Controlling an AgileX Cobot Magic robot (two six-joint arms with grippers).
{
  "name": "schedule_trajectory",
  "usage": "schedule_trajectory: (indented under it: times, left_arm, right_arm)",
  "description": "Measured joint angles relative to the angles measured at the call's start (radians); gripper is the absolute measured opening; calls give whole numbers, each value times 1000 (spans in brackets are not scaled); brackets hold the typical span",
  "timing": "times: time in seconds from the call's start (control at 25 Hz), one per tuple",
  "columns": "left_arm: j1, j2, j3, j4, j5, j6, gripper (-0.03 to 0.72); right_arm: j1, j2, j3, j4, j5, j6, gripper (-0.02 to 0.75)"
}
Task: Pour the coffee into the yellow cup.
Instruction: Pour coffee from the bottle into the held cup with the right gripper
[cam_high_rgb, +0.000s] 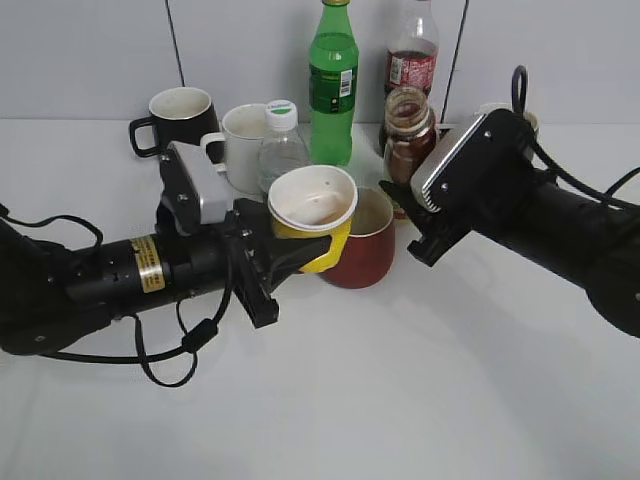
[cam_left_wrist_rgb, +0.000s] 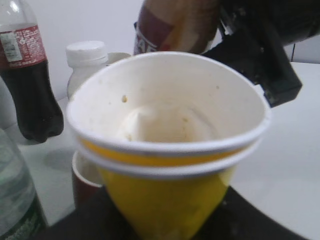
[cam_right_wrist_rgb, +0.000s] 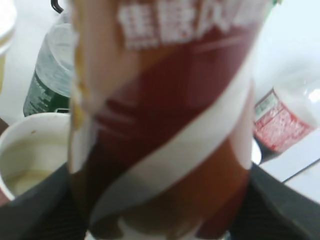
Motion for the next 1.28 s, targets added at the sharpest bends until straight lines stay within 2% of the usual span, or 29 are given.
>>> schedule_trajectory:
  times: [0.48,0.84,1.28]
  left_arm:
    - [-74,-26,-1,2,-1,-57,278]
    - [-77,-26,-1,13,31,-60,278]
    - [-77,-26,-1,48,42,-93,278]
  right_arm:
    - [21,0,-13,83,12,-396,510]
    - [21,0,-14,121,-66,-574,510]
    - [21,0,-14,134,-91,-739,510]
